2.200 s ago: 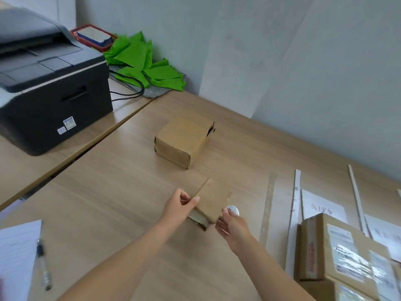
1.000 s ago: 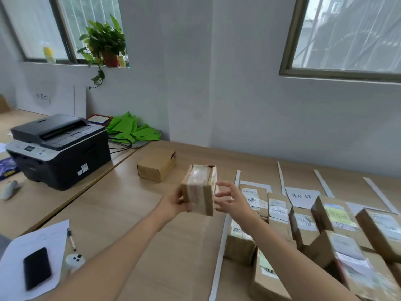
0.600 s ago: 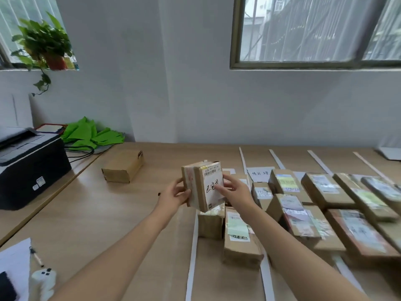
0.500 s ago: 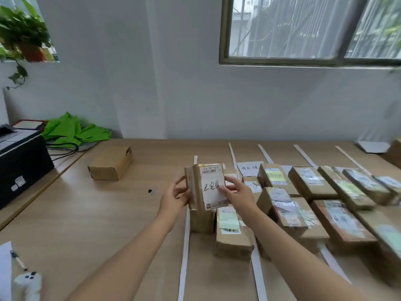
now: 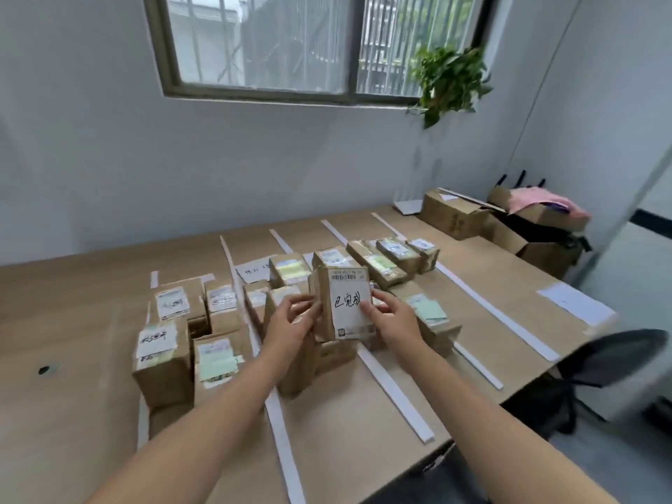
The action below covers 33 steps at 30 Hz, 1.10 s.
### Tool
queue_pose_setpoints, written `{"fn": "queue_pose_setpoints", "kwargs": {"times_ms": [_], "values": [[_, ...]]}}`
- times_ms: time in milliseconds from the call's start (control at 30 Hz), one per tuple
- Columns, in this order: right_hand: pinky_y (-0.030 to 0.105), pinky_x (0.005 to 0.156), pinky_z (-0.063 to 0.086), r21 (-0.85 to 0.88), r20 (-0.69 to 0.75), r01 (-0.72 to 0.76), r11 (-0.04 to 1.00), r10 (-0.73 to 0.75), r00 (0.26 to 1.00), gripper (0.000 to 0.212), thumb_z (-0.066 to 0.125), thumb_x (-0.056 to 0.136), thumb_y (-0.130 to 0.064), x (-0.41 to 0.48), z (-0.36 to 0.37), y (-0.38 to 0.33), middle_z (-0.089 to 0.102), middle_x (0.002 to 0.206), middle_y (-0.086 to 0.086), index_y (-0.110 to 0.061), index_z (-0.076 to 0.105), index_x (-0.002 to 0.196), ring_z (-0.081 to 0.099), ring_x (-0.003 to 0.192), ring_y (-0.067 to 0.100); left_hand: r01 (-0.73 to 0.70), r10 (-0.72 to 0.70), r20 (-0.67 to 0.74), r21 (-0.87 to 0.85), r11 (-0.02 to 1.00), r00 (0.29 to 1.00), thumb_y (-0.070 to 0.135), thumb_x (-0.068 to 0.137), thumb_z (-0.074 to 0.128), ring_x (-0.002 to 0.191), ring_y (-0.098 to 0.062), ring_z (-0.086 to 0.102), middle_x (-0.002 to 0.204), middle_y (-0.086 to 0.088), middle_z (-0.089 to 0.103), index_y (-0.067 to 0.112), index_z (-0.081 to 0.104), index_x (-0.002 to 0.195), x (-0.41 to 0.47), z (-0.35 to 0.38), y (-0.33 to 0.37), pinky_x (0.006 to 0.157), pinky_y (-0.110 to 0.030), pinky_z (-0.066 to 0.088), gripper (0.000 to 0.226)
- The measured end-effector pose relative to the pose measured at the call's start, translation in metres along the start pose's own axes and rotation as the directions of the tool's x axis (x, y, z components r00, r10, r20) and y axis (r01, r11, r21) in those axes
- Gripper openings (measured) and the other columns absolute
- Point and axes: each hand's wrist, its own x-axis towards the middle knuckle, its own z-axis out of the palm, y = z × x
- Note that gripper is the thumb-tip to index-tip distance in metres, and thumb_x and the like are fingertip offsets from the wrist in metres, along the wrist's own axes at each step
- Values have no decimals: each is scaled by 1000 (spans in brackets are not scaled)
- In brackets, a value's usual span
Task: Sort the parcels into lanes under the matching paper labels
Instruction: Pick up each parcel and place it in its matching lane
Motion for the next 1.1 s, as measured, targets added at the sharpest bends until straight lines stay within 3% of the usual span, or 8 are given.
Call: {"fn": "queue_pose_setpoints", "kwargs": {"times_ms": [233, 367, 500, 633, 733, 833, 967, 1100], "values": [[34, 74, 61, -4, -98, -11, 1000, 10, 995, 38, 72, 91, -22, 39, -167, 10, 72, 108, 10, -24, 64, 128, 70, 93, 22, 46, -45, 122, -7, 999, 991, 39, 87, 68, 99, -19, 71, 115, -7, 69, 12, 55, 119, 20, 180, -8, 73, -30, 61, 44], [15, 58, 53, 8, -79, 10, 1000, -9, 997, 34, 67, 95, -19, 63, -248, 24, 71, 104, 5, -25, 62, 128, 68, 88, 14, 81, -86, 160, 36, 996, 983, 54, 79, 70, 101, -23, 71, 110, -4, 73, 18, 57, 115, 38, 263, -20, 89, -45, 58, 52], [11, 57, 51, 15, -84, -21, 1000, 22, 996, 31, 66, 96, -19, 91, -309, 51, 71, 100, 1, -25, 63, 125, 68, 85, 11, 151, -155, 136, 39, 988, 978, 57, 75, 73, 95, -17, 71, 109, -5, 72, 19, 57, 111, 53, 332, -41, 80, -35, 61, 55], [24, 72, 57, 9, -76, -43, 999, 43, 996, 24, 65, 96, -20, 132, -334, 74, 71, 115, 4, -24, 68, 120, 69, 102, 20, 198, -206, 65, 111, 974, 976, 44, 94, 62, 84, 2, 58, 95, 11, 62, 15, 58, 113, 75, 367, -56, 54, -7, 46, 35], [26, 74, 58, 18, -68, -80, 997, 81, 994, 27, 63, 97, -19, 170, -342, 89, 72, 110, 3, -21, 67, 124, 70, 99, 19, 249, -254, 40, 114, 962, 966, 50, 91, 63, 95, -9, 64, 108, 2, 67, 19, 60, 112, 110, 385, -70, 65, -20, 52, 38], [25, 74, 57, 35, -84, -123, 992, 126, 988, 30, 63, 97, -20, 213, -351, 105, 72, 105, 0, -19, 66, 127, 70, 94, 16, 287, -291, 43, 88, 954, 956, 46, 92, 64, 92, -11, 67, 106, 0, 69, 16, 60, 112, 151, 403, -85, 60, -19, 53, 36], [15, 67, 52, -14, -64, -178, 984, 177, 982, 35, 62, 98, -19, 269, -363, 119, 71, 99, -7, -21, 63, 132, 68, 88, 12, 334, -338, 23, 100, 937, 941, 46, 90, 66, 102, -22, 67, 111, -12, 66, 9, 57, 107, 207, 426, -108, 87, -37, 58, 41], [14, 64, 51, -112, -21, -201, 973, 200, 980, 33, 61, 97, -17, 332, -374, 127, 70, 95, -4, -21, 63, 130, 67, 85, 14, 383, -388, 12, 136, 913, 921, 45, 94, 61, 104, -18, 65, 111, -8, 66, 5, 56, 107, 256, 444, -131, 87, -34, 56, 43]]}}
